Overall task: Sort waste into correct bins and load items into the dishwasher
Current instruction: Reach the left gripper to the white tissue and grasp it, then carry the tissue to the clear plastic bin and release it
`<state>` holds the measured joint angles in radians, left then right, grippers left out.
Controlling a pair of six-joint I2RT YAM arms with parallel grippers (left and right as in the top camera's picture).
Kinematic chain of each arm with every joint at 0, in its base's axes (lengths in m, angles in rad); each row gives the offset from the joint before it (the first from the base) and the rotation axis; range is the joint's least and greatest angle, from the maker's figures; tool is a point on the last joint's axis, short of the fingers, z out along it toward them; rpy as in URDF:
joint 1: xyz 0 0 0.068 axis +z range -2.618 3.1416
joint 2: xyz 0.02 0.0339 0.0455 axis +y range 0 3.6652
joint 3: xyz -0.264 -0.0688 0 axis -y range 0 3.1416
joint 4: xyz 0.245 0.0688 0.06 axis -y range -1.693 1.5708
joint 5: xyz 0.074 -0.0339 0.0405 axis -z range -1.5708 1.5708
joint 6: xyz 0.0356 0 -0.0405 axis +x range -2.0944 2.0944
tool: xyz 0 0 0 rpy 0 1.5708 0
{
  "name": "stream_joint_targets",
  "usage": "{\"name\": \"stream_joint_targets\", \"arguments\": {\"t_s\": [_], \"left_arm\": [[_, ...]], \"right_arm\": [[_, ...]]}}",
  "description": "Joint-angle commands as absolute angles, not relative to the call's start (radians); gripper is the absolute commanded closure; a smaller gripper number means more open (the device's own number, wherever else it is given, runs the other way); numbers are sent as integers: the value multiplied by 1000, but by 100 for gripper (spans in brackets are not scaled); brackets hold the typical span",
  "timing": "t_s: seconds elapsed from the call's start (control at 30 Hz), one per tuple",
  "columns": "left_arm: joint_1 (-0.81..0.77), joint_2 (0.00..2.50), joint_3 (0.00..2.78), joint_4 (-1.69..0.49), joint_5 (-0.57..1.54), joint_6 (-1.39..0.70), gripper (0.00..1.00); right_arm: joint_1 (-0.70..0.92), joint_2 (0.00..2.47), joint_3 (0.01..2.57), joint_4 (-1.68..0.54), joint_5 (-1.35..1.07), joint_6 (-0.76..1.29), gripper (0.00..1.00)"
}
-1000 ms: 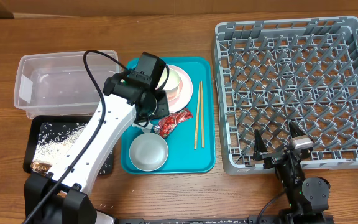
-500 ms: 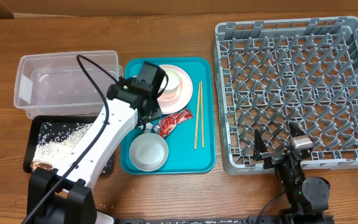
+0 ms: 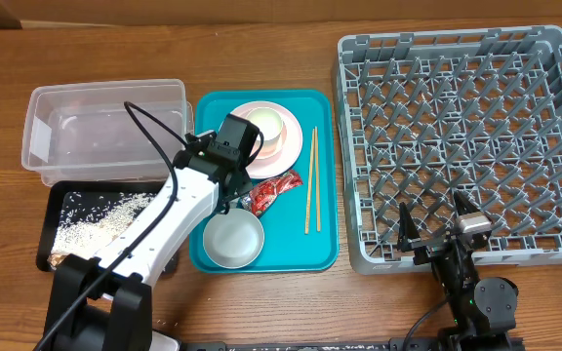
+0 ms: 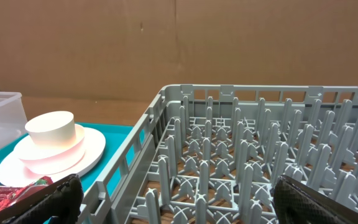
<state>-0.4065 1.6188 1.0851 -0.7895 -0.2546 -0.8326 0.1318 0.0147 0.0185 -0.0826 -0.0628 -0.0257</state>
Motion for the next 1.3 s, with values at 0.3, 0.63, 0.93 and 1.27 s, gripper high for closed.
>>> {"name": "stream_joint_targets", "arguments": {"t_s": [0.3,0.63,0.93,1.27], "left_arm": [[-421,1615,1024,-721,-296,-846,53],[-420,1616,982,-649,-300,-845,51],[-420,1645,982,-628,-324,-808,51],[-420,1733,982,-578,-324,-807,55]], "right_arm": [[136,3,8,-78,-64,-23,0],[136,3,8,-78,-64,-23,0],[136,3,8,-78,-64,-23,0],[136,3,8,-78,-64,-23,0]]}}
